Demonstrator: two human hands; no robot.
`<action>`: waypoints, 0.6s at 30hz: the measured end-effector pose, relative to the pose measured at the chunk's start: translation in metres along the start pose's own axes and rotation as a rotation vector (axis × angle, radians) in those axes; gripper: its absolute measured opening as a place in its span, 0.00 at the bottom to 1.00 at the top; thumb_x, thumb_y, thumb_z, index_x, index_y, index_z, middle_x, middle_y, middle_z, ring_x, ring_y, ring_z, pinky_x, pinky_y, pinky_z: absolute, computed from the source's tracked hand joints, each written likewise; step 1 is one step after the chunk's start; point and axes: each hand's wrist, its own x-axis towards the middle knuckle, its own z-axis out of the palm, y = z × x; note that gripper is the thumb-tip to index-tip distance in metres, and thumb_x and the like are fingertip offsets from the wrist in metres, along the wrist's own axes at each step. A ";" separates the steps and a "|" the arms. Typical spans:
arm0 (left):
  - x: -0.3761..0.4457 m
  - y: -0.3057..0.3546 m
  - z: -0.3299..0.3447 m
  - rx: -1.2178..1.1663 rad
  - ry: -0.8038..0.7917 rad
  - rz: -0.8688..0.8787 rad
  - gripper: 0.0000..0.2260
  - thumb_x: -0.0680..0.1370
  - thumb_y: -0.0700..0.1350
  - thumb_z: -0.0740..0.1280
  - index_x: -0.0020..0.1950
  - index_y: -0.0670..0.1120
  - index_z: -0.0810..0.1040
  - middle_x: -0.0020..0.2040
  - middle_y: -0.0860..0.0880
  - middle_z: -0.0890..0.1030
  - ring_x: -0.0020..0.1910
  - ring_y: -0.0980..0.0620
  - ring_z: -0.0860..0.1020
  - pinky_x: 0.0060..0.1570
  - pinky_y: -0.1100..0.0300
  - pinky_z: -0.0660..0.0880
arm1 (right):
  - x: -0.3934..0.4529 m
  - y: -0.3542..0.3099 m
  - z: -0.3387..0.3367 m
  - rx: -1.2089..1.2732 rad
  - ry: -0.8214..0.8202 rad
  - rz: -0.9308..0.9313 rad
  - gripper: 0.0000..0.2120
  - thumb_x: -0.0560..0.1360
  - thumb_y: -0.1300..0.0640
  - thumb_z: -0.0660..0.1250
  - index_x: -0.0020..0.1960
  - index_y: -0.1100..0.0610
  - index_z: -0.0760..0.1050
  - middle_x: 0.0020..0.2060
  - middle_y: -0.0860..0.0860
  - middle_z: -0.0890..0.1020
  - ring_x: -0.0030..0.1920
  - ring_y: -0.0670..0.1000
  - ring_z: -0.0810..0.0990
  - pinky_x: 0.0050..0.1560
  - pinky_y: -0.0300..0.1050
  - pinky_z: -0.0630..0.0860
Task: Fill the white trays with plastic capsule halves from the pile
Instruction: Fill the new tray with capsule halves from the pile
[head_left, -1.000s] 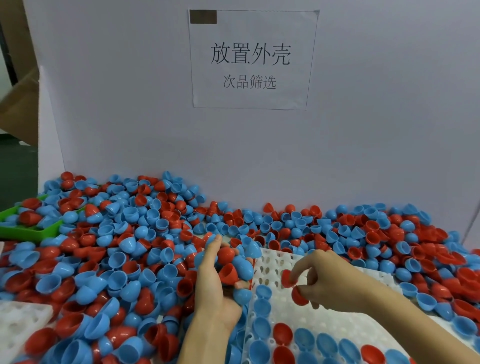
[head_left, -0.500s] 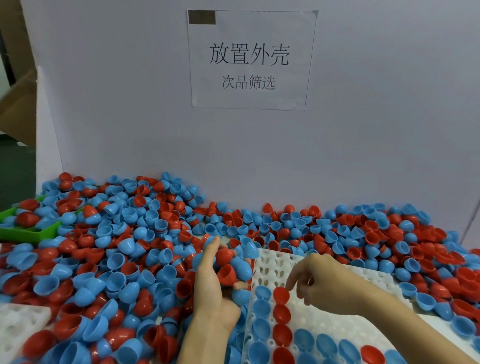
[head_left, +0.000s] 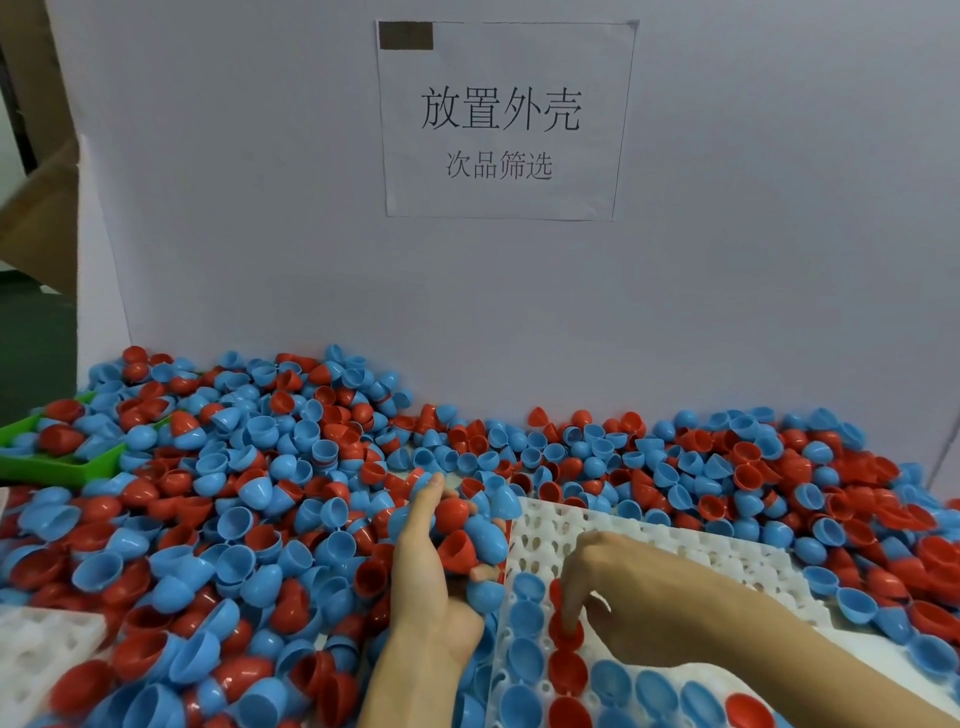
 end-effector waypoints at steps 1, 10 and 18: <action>0.000 0.000 0.000 -0.004 -0.001 0.000 0.16 0.75 0.57 0.71 0.51 0.45 0.77 0.47 0.38 0.78 0.32 0.50 0.77 0.17 0.64 0.67 | 0.000 0.000 0.000 0.001 0.009 0.005 0.23 0.76 0.67 0.59 0.57 0.45 0.83 0.57 0.39 0.81 0.57 0.41 0.72 0.57 0.37 0.74; -0.002 0.001 0.002 -0.021 -0.022 0.025 0.18 0.77 0.55 0.70 0.29 0.50 0.81 0.32 0.46 0.80 0.31 0.50 0.78 0.16 0.65 0.65 | -0.005 0.013 -0.015 0.168 0.135 0.117 0.19 0.79 0.66 0.66 0.64 0.47 0.80 0.53 0.41 0.83 0.45 0.37 0.80 0.47 0.23 0.75; -0.003 0.001 0.002 -0.005 -0.003 -0.005 0.14 0.76 0.56 0.71 0.40 0.46 0.79 0.38 0.43 0.80 0.30 0.50 0.76 0.16 0.65 0.65 | -0.001 0.016 -0.010 0.320 0.086 0.196 0.12 0.75 0.56 0.73 0.59 0.52 0.82 0.43 0.40 0.84 0.41 0.33 0.82 0.44 0.29 0.78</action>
